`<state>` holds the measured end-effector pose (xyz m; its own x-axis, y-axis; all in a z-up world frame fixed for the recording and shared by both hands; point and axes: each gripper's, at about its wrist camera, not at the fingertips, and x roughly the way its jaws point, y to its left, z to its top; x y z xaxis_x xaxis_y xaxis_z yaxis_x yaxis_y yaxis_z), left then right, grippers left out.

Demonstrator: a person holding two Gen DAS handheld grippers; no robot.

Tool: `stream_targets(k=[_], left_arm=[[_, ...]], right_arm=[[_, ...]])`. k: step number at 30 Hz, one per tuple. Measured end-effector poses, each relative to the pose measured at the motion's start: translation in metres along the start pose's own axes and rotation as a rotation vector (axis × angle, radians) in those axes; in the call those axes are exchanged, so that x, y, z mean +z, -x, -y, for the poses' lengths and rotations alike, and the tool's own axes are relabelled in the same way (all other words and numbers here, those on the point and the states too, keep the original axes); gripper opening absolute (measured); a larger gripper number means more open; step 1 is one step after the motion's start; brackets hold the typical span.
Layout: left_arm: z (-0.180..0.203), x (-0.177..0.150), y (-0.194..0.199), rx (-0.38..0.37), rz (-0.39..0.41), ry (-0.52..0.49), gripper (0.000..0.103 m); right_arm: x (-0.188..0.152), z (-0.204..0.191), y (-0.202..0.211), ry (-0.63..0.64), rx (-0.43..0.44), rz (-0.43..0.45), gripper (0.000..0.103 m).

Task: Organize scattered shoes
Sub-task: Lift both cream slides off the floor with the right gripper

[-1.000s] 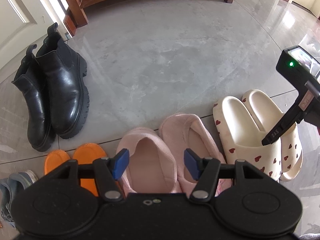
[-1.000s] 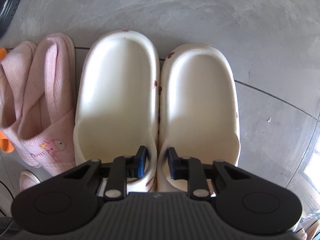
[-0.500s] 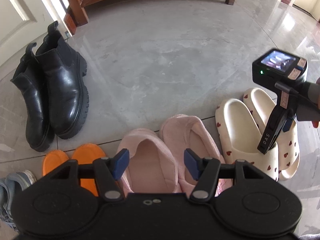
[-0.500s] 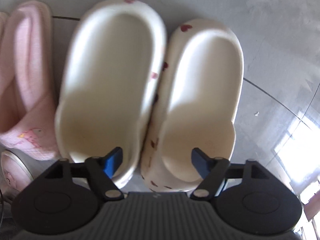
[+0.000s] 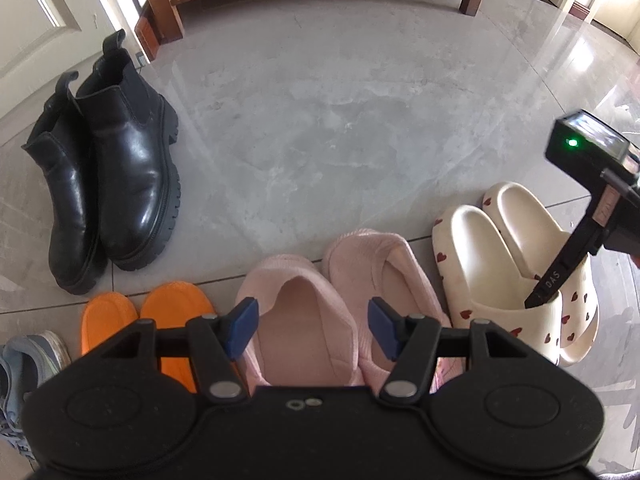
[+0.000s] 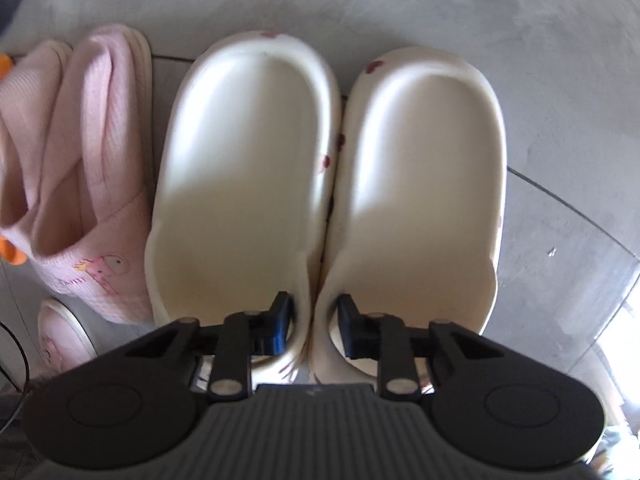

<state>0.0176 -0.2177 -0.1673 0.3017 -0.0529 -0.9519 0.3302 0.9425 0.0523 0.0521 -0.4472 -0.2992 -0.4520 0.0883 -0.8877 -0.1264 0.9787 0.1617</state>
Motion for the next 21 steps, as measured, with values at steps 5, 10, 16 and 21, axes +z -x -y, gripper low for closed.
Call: stream_targets(k=[5, 10, 16, 21], left_arm=[[-0.001, 0.000, -0.001, 0.008, -0.006, 0.004, 0.061], [0.000, 0.001, -0.002, 0.007, -0.011, 0.002, 0.061], [-0.001, 0.005, -0.006, 0.005, -0.015, 0.009, 0.061], [-0.002, 0.003, -0.005, -0.003, -0.014, 0.011, 0.061]], right_arm=[[-0.006, 0.011, 0.009, -0.063, 0.062, 0.060, 0.024], [0.001, 0.015, 0.033, -0.095, 0.089, 0.125, 0.022], [0.023, 0.005, 0.055, -0.069, 0.062, 0.144, 0.018], [0.039, -0.021, 0.059, 0.003, -0.023, 0.098, 0.019]])
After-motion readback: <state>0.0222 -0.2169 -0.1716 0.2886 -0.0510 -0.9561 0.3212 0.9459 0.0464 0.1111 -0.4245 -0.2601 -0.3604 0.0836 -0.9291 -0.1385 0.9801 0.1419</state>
